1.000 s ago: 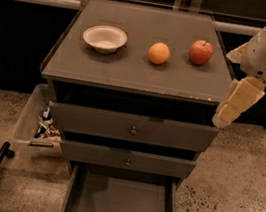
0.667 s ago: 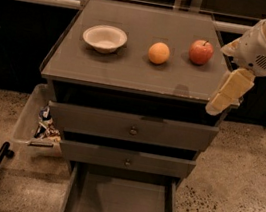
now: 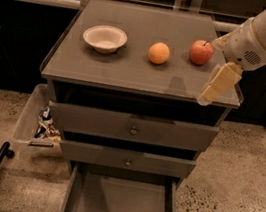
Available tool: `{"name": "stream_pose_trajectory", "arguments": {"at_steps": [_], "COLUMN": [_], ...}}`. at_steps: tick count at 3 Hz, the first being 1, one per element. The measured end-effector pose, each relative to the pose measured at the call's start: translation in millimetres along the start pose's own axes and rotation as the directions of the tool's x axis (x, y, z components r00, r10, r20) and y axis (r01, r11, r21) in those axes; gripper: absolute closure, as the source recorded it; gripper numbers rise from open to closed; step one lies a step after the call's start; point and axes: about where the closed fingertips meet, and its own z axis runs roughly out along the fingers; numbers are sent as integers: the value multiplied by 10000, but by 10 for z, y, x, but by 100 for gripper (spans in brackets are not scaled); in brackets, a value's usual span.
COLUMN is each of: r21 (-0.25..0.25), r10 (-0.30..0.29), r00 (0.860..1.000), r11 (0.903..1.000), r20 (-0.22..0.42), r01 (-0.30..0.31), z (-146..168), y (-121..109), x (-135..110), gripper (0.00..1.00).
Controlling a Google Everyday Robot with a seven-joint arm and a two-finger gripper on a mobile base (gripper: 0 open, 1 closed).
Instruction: Place orange into bottom drawer
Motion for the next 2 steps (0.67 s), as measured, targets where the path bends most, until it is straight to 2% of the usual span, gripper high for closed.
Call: {"name": "stream_pose_trajectory", "arguments": {"at_steps": [1, 2], "r21": [2, 174], "r10": [148, 290], "r00": [9989, 9888], "r11": [9999, 9993], "r20": [448, 1463], "r01": [-148, -319], "z": [134, 399], "y": [-14, -232], "x": [-69, -224], "gripper": [0, 0]}}
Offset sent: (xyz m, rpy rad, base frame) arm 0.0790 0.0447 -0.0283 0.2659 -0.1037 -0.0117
